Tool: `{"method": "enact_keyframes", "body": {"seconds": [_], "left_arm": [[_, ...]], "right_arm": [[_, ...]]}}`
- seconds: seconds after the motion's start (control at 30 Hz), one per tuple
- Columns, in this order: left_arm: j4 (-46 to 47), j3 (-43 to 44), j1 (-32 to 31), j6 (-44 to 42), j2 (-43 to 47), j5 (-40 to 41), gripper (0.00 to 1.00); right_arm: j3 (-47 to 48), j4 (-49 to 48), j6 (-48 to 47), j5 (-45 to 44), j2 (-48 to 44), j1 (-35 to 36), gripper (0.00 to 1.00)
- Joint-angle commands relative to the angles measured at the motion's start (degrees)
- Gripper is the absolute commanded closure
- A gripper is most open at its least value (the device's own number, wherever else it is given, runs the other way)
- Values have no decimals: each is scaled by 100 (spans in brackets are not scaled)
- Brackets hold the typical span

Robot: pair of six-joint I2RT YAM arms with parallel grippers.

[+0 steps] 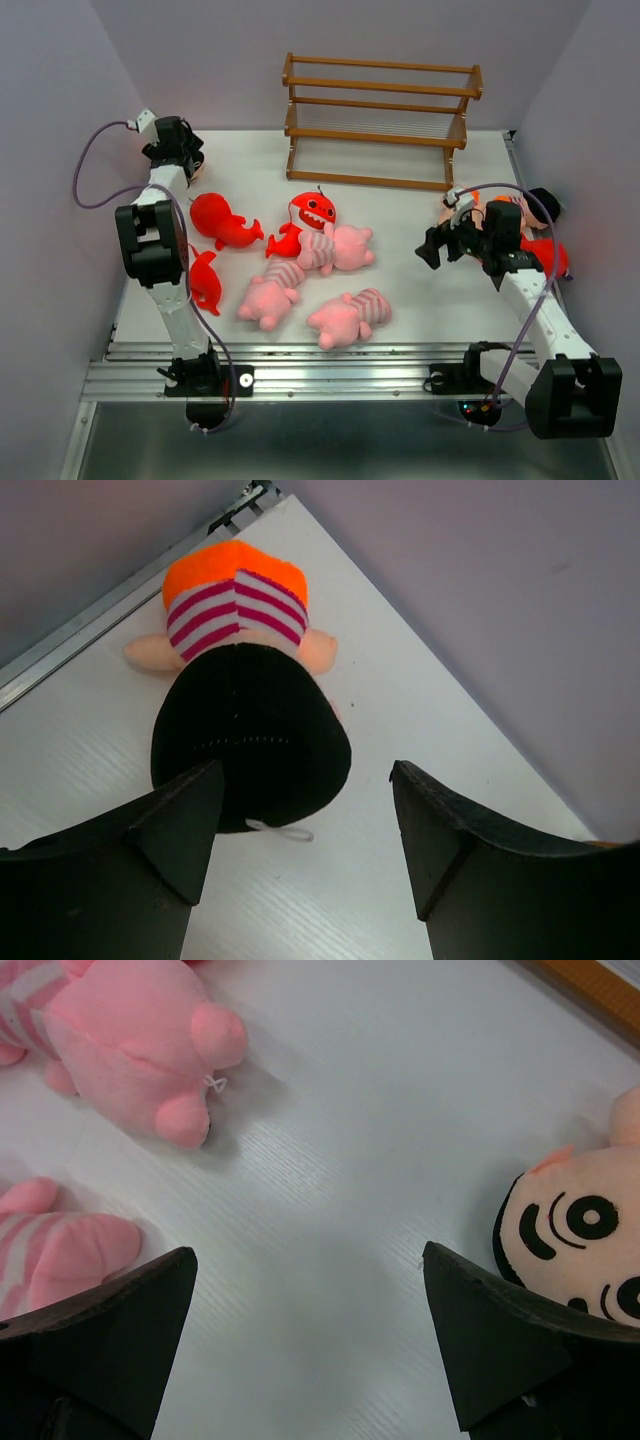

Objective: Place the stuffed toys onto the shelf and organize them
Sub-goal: Grab a stuffed toy with the left arm

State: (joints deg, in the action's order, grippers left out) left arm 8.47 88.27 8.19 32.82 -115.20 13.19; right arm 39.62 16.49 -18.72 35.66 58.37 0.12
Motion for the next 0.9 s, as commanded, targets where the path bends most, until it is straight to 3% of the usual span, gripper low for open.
{"method": "enact_keyframes", "body": {"seconds": [0.0,0.13,0.3,0.5,0.63,0.73,0.87], "left_arm": [[-117,708,-54,-65,-370,605,22],[-643,1419,-63,-83,-916,711,25],[-838,1579,-71,-39,-1285,694,33],[-1163,1606,-80,-223,-1365,641,54],[-1348,1632,-63,-460,-1295,431,82],[-1296,1571,-71,-574,-1076,63,97],[-962,1282,-80,-838,-584,-702,100]], "right_arm": [[283,-49,-141,-296,60,146,0],[275,-49,-158,-349,87,198,0],[275,-49,-193,-437,122,251,0],[283,-50,-237,-542,166,304,0],[275,-58,-255,-604,157,304,0],[266,-49,-299,-648,148,304,0],[240,-58,-378,-753,157,304,0]]}}
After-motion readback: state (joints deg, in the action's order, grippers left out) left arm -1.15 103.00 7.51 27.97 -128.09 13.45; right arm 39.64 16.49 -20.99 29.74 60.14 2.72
